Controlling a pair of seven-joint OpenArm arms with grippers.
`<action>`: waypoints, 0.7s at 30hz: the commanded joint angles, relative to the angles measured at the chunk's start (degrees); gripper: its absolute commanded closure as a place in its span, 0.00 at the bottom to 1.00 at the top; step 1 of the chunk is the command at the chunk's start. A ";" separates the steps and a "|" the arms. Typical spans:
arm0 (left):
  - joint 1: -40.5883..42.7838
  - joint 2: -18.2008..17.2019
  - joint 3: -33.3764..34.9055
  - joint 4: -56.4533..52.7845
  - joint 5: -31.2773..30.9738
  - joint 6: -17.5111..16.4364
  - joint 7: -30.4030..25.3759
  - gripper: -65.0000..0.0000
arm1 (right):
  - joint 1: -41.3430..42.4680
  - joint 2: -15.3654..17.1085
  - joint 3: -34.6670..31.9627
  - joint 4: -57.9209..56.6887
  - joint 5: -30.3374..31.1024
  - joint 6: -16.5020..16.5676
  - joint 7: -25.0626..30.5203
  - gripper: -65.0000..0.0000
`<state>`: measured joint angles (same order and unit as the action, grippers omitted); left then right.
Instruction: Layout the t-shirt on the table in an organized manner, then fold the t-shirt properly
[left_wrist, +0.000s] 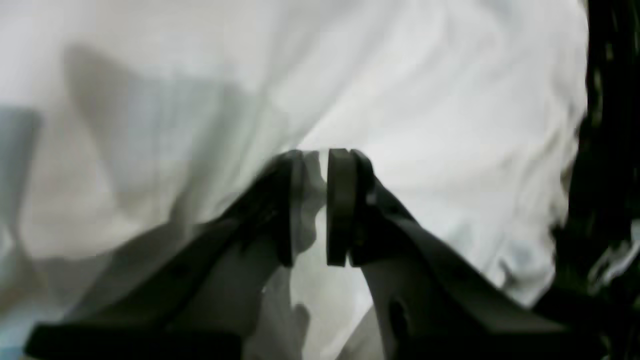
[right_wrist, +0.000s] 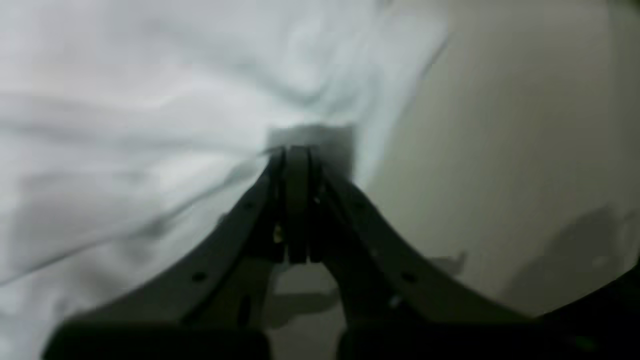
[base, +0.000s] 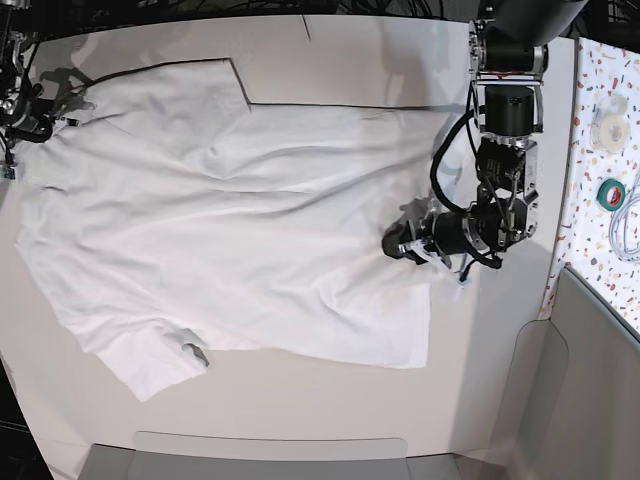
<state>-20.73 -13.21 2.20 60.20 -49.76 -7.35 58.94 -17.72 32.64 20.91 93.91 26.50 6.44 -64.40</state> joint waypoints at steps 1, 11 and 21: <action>-0.06 -1.51 -0.13 -0.73 4.61 2.48 -1.57 0.85 | 0.53 0.37 -0.73 0.82 -2.81 0.02 0.71 1.00; -0.68 -4.24 -0.75 -5.22 4.00 2.83 -10.81 0.84 | 10.37 -6.67 -5.39 0.73 -15.29 0.11 0.45 1.00; -0.15 -3.97 -13.93 12.37 -2.24 2.83 3.00 0.65 | 24.00 -7.54 -5.04 -2.26 -15.12 0.02 0.45 1.00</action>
<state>-19.18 -16.71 -11.64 71.50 -50.83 -4.14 62.50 5.43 24.12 15.46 90.50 11.81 6.61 -64.55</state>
